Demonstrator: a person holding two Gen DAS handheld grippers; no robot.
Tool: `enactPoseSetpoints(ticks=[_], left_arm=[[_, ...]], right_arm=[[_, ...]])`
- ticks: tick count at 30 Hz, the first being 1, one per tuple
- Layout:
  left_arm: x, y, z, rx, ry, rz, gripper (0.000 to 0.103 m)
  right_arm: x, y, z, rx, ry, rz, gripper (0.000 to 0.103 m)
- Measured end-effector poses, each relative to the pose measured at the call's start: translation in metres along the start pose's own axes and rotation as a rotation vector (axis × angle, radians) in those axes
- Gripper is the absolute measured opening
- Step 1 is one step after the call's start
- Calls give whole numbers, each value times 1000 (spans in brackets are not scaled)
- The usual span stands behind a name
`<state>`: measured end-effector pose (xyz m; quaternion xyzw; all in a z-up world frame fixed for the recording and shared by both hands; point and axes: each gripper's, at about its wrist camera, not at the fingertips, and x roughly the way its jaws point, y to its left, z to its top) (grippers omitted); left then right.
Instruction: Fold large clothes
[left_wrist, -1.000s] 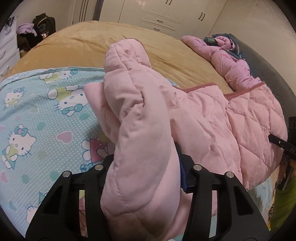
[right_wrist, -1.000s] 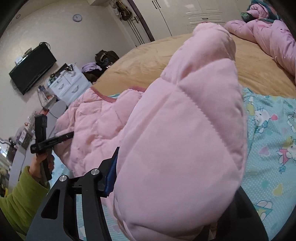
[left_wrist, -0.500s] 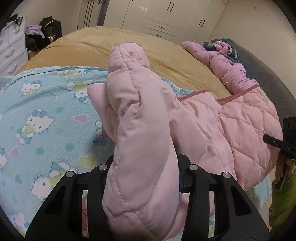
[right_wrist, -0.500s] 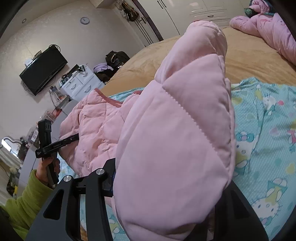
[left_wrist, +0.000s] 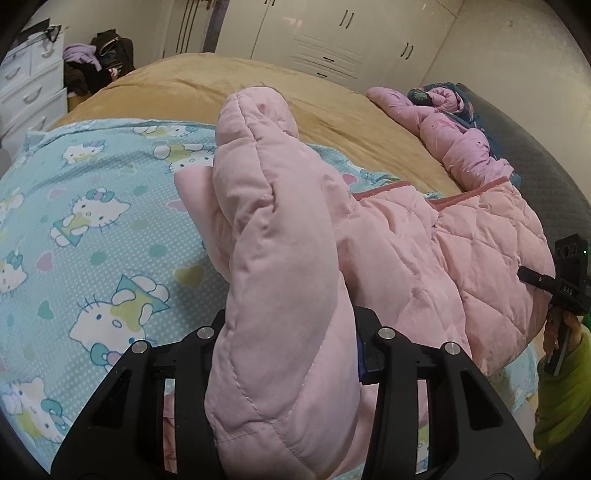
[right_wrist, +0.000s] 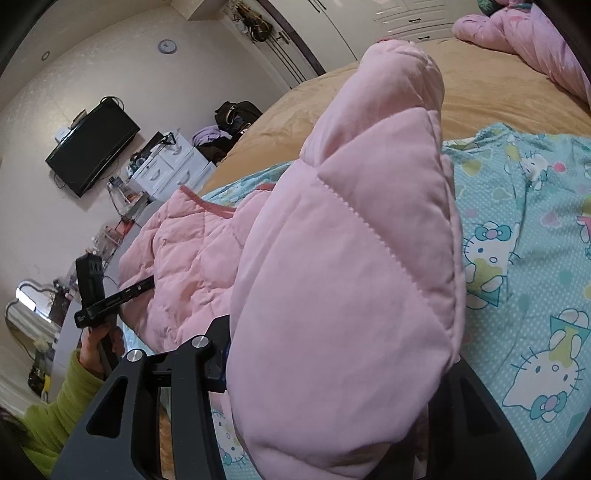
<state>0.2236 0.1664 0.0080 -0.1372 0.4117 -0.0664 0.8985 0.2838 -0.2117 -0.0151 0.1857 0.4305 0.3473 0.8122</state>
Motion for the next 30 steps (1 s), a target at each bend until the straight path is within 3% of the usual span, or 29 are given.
enactPoseSetpoints(ticks=[14,20,24,28,30], left_arm=[[29,25,-8,-62,51,77,38],[35,26,-9,-58,63,98,41],[36,27,-10,-58,66,103,43],[33,26,-9,-48,61,111,46],[32,25,-9,-39,61,124,52]], right_arm=[[30,-69,-14,208,62,-144,47],[37,-74,-20,220,74,-218,61],[35,-73,-22,230,71,-284,87],[31,-67,-22,208,53,-343,96],[23,-63,-22,189,26,-378,97]])
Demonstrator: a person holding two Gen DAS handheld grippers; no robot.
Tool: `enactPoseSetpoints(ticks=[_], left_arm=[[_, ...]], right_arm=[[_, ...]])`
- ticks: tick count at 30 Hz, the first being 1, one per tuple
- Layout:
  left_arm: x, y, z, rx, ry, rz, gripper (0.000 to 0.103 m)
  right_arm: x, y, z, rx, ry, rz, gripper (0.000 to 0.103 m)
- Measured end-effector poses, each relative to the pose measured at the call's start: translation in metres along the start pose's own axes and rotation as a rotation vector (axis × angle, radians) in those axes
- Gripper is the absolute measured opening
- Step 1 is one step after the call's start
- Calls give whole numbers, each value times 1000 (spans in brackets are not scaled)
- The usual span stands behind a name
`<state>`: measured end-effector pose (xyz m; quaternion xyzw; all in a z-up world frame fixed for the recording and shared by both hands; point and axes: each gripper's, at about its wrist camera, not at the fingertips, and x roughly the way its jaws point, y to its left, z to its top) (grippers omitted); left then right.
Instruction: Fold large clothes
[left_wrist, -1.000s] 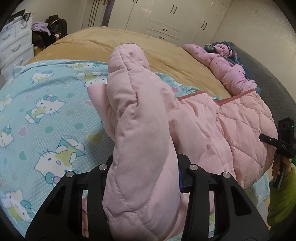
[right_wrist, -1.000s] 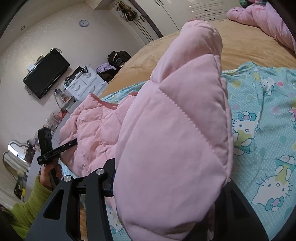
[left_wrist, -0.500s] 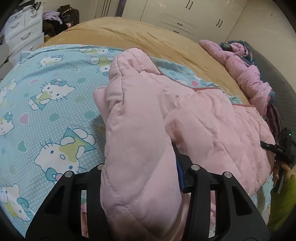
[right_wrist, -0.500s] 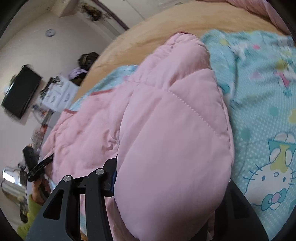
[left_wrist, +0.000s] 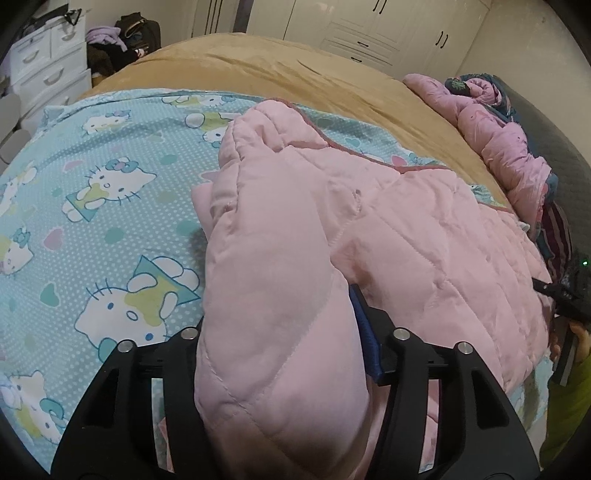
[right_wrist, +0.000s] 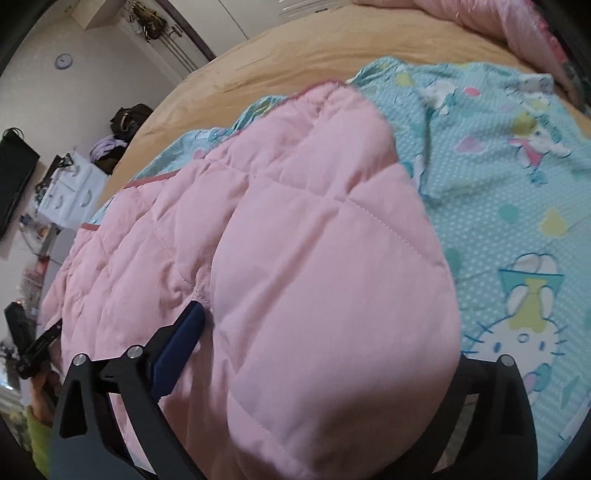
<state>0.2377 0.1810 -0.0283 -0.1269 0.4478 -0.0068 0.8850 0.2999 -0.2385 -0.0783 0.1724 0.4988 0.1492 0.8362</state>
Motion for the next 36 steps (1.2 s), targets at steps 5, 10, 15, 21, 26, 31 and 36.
enactPoseSetpoints(ticks=[5,10,15,21,26,31,36], left_arm=[[-13,-2,3,24,-31,47,73],[-38,-9,9,56,-99,91,91],[-68,-27,15,103,-175,119,94],[-106,-52,10,141,-246,105,94],[-134,-71,-7,173,-298,109,94],[-154,-85,-32,187,-333,121,94],[-164,-96,-65,190,-362,121,94]], right_arm=[[-31,6,-3,-25,-108,-61,99],[-60,18,-9,-45,-190,-87,99],[-100,32,-17,-73,-308,-106,99],[-141,68,-36,-178,-375,-69,99],[-166,98,-63,-267,-416,-59,99],[-180,118,-99,-319,-483,-107,99],[-177,122,-138,-319,-501,-120,99]])
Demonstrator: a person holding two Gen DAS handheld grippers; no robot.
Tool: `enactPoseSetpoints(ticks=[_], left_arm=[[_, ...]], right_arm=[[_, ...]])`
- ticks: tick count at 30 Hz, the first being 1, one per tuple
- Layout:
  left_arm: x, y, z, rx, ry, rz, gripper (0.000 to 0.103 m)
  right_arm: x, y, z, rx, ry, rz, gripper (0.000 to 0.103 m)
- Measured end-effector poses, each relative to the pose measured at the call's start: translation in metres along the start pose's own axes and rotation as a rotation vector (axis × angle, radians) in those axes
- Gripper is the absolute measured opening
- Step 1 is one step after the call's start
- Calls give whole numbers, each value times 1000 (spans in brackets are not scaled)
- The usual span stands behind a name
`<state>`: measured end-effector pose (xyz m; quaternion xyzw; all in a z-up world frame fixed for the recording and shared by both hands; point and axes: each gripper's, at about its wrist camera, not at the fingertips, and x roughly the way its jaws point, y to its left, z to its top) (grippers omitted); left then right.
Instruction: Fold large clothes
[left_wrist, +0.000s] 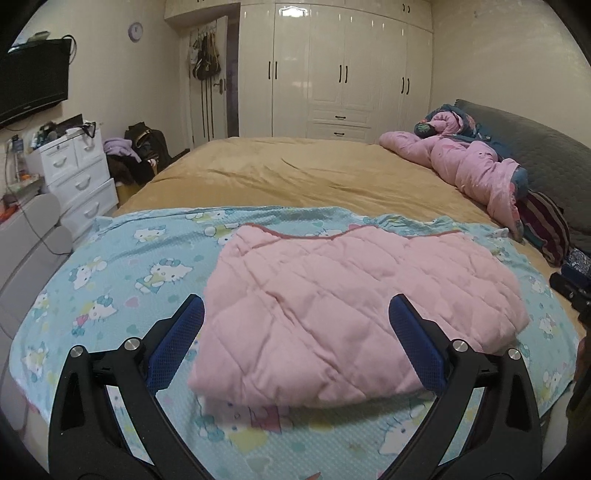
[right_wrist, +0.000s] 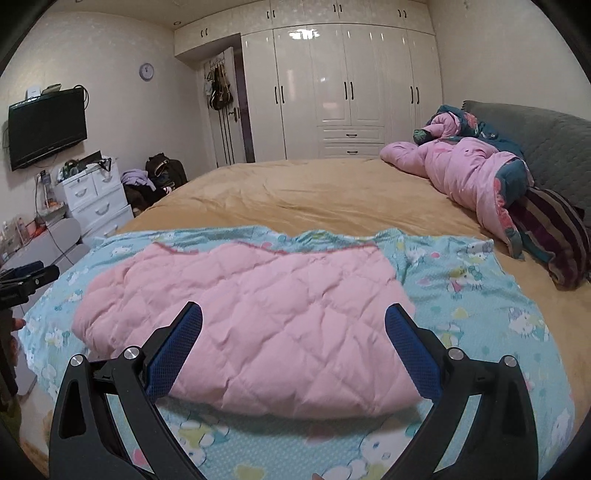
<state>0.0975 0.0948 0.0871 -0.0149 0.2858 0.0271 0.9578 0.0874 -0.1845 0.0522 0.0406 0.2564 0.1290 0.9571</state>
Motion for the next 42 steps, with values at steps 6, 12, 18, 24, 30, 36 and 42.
enactPoseSetpoints(ticks=[6,12,18,24,30,36,42], left_arm=[[-14,-17,-41,-4,-1,-4,94],[-12,-26,-69,-33,30,5,94],[-5,-35,-83,-23,75,46,94],[-4,-42,-90,-13,89,44,94],[-6,-44,-89,-17,81,46,94],[-7,-45,-89,-14,83,44,94],[-8,-45,-89,-18,83,46,94]], right_arm=[[2,10,-42,48,41,13,99],[13,21,-64,42,106,38,99],[18,25,-74,28,136,57,99],[17,23,-79,27,144,64,99],[19,19,-82,38,164,72,99],[17,20,-81,29,158,75,99],[16,21,-80,28,154,76,99]])
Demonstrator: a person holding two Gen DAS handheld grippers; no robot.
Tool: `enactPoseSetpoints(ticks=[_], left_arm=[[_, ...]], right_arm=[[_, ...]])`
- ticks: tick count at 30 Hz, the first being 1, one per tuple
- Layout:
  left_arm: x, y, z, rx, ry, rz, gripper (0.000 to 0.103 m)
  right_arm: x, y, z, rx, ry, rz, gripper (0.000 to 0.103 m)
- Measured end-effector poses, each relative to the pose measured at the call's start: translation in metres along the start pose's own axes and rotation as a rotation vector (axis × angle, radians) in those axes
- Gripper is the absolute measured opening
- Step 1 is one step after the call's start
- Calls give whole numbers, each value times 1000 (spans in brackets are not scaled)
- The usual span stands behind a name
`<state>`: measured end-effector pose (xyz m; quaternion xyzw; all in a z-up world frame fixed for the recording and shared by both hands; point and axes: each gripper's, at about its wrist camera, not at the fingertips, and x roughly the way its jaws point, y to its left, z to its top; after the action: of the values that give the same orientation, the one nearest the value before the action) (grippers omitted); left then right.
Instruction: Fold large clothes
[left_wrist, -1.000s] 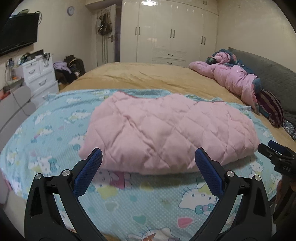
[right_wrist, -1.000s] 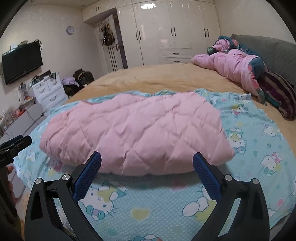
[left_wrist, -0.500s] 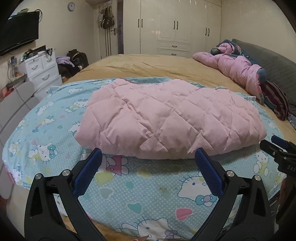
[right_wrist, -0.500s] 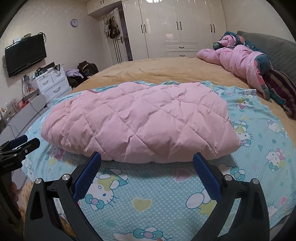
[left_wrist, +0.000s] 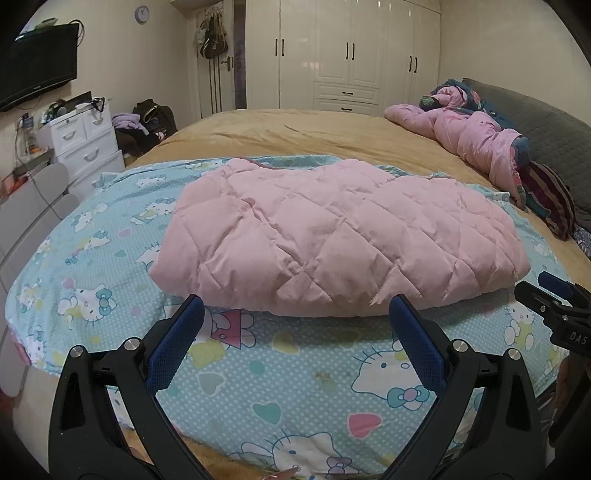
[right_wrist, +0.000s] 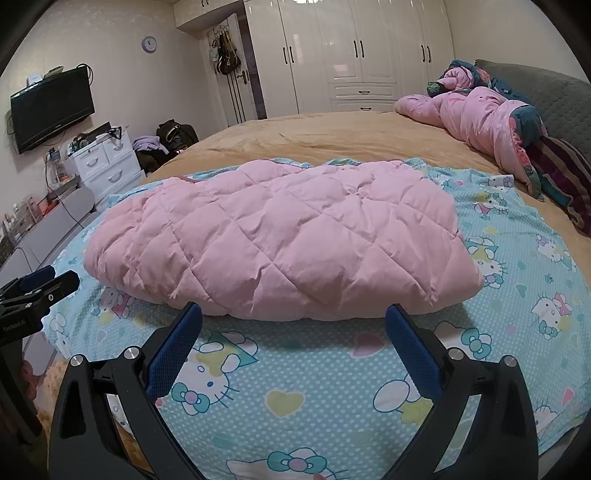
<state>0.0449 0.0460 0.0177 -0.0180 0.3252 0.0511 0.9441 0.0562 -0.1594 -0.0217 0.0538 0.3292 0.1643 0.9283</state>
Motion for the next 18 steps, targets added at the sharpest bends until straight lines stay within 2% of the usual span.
enactPoseSetpoints(ticks=[18], left_arm=[[-1,1,0,-5,0,-4,94]], right_arm=[[-1,6,0,-22,-7,0,99]])
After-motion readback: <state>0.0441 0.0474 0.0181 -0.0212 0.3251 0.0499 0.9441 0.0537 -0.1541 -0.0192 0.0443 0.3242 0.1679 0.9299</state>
